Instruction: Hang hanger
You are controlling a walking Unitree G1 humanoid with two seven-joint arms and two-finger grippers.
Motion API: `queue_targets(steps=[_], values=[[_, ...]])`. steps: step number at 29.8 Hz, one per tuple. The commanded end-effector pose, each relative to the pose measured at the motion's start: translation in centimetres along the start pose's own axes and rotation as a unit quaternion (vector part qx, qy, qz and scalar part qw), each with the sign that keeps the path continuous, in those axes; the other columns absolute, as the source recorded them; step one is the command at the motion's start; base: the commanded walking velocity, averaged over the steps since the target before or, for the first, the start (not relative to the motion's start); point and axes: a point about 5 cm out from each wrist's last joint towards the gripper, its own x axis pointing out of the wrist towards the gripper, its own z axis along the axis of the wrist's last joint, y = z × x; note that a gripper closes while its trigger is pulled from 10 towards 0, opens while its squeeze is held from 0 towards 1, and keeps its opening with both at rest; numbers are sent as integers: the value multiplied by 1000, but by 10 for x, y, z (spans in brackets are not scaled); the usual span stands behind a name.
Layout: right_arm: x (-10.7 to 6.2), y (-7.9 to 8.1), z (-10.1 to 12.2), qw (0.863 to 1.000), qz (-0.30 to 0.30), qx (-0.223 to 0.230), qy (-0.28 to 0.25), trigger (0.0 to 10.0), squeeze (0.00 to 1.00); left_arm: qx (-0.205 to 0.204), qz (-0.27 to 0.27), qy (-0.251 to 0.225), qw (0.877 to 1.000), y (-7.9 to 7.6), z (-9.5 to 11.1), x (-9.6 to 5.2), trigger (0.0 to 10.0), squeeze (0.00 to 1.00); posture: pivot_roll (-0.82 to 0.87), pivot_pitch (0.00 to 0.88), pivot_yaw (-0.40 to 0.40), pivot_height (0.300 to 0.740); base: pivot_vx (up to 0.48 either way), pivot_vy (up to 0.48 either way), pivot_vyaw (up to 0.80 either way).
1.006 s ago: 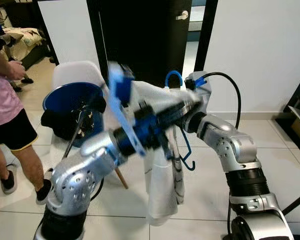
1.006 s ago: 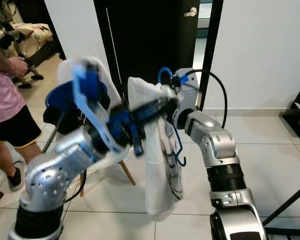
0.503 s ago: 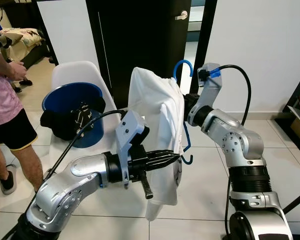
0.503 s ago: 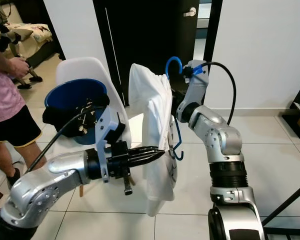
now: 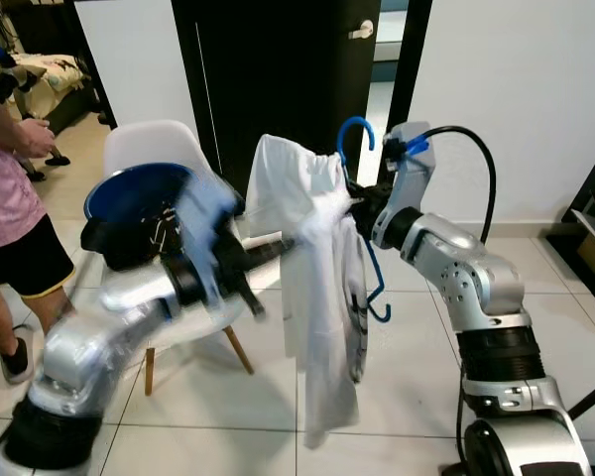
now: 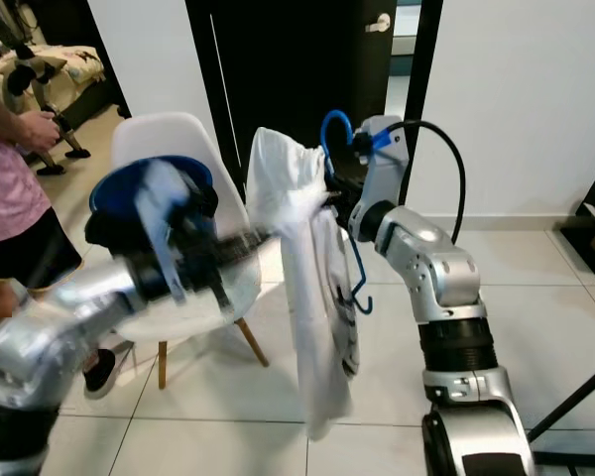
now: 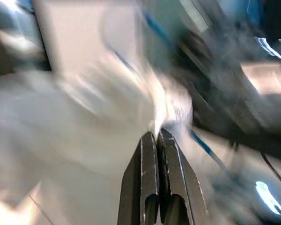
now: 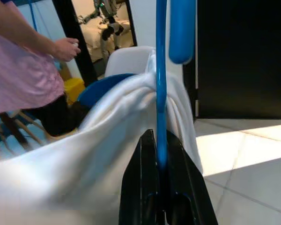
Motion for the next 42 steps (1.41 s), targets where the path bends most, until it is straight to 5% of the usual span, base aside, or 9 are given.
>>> queue_targets(steps=[1,11,15,26,27,30,31,32,42], values=[[2,4,1,1000,7,-23,-5,10000,0,-19,42,-72,996,14,23,-3,0,0,-91,0,10,740,0,0,0],[1,3,0,1000,4,-30,-6,10000,0,-51,2,-77,996,6,20,-7,0,0,-89,0,14,740,0,0,0],[0,-2,4,999,0,-31,-13,10000,0,-65,-114,14,991,-34,-17,-14,0,0,-90,0,16,740,0,0,0],[-5,-4,17,998,23,-35,-42,10000,0,42,-157,204,965,-40,-66,-35,1333,0,-88,0,17,740,0,0,0],[-7,-3,19,998,33,-37,-46,10000,0,55,-159,214,962,-38,-65,-37,6392,0,-88,0,17,740,0,0,0],[-8,-3,20,997,39,-39,-48,10000,0,63,-161,219,960,-37,-64,-38,6392,0,-88,0,17,740,0,0,0],[-9,-2,21,997,48,-41,-52,10000,0,77,-159,223,959,-34,-62,-38,10000,651,-89,0,19,740,0,0,0],[-11,-1,22,996,60,-46,-54,10000,0,86,-157,217,960,-31,-55,-37,10000,1000,-88,0,20,740,0,0,0],[-31,-14,15,988,108,-112,-20,10000,0,109,-213,122,963,-12,19,-38,10000,1000,-82,0,28,740,0,0,0]])
